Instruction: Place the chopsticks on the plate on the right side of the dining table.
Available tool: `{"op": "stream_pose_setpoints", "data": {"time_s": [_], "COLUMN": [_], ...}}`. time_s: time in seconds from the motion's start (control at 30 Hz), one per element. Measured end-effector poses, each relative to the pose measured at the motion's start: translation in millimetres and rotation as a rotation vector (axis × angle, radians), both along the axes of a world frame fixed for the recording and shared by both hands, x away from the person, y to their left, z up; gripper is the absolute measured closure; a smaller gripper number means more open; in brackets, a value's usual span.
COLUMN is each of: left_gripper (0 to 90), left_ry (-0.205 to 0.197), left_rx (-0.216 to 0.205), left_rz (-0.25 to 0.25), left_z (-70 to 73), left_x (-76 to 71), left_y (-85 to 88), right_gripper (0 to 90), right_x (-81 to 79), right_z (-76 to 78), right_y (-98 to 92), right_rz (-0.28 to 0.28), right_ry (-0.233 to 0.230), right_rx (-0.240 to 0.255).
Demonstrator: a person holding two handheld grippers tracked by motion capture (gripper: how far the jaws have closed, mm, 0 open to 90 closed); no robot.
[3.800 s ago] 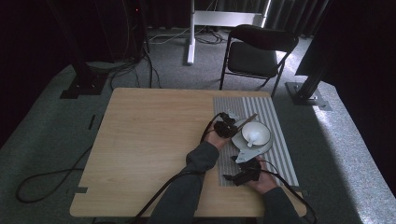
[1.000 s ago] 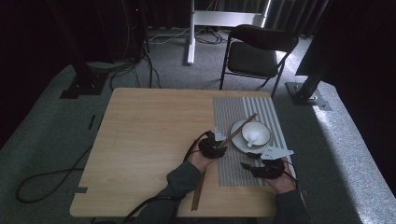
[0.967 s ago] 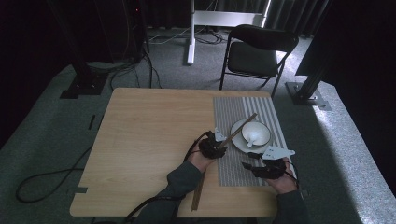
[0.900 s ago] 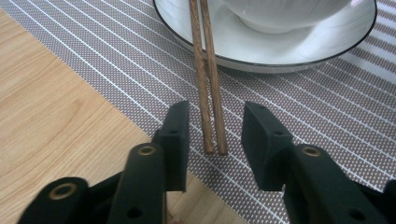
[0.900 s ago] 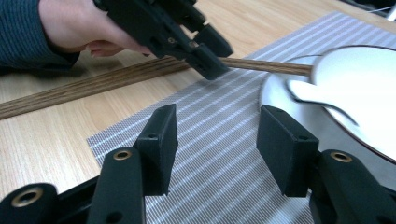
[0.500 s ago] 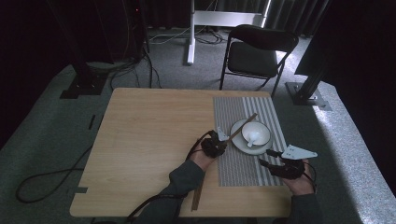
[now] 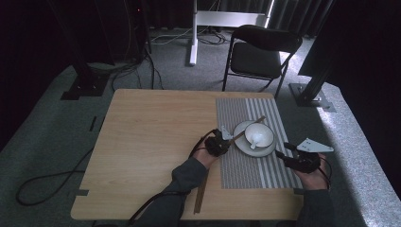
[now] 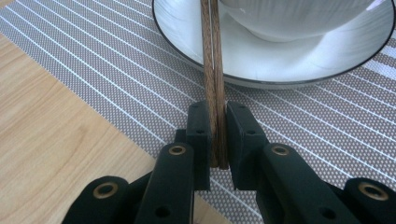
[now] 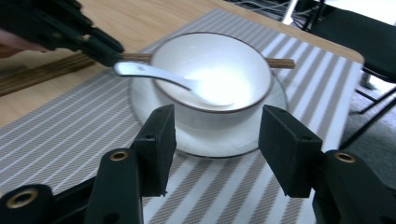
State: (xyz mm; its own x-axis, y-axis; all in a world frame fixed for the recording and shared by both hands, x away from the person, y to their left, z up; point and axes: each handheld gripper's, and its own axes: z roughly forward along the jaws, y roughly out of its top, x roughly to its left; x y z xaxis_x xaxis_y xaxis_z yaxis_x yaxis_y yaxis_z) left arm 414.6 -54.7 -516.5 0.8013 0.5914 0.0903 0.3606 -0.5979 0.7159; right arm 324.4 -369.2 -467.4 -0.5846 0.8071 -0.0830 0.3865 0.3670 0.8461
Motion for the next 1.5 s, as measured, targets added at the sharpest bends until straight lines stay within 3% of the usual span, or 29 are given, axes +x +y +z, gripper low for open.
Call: {"op": "stream_pose_setpoints", "data": {"time_s": [0.23, 0.73, 1.1, 1.5], "left_gripper": [80.8, 80.7, 80.5, 71.7], "left_ry": [-0.014, -0.005, 0.002, 0.010], "left_rx": [-0.003, -0.005, -0.013, -0.039], "left_rz": [-0.032, -0.086, -0.097, -0.092], "left_z": [1.5, -0.7, -0.5, 1.0], "left_x": [11.0, 28.4, 33.4, 29.6], "left_y": [-3.5, -3.9, -4.0, -0.8], "right_gripper": [45.7, 45.6, 45.0, 43.7], "right_x": [20.3, 61.5, 89.4, 117.1], "right_z": [-1.9, -0.6, -8.2, -15.1], "right_y": [-5.8, -16.4, -6.5, 0.5], "right_rz": [-0.066, -0.192, -0.229, -0.263], "right_ry": [-0.002, -0.008, -0.003, 0.024], "right_rx": [0.002, 0.043, 0.040, 0.074]}}
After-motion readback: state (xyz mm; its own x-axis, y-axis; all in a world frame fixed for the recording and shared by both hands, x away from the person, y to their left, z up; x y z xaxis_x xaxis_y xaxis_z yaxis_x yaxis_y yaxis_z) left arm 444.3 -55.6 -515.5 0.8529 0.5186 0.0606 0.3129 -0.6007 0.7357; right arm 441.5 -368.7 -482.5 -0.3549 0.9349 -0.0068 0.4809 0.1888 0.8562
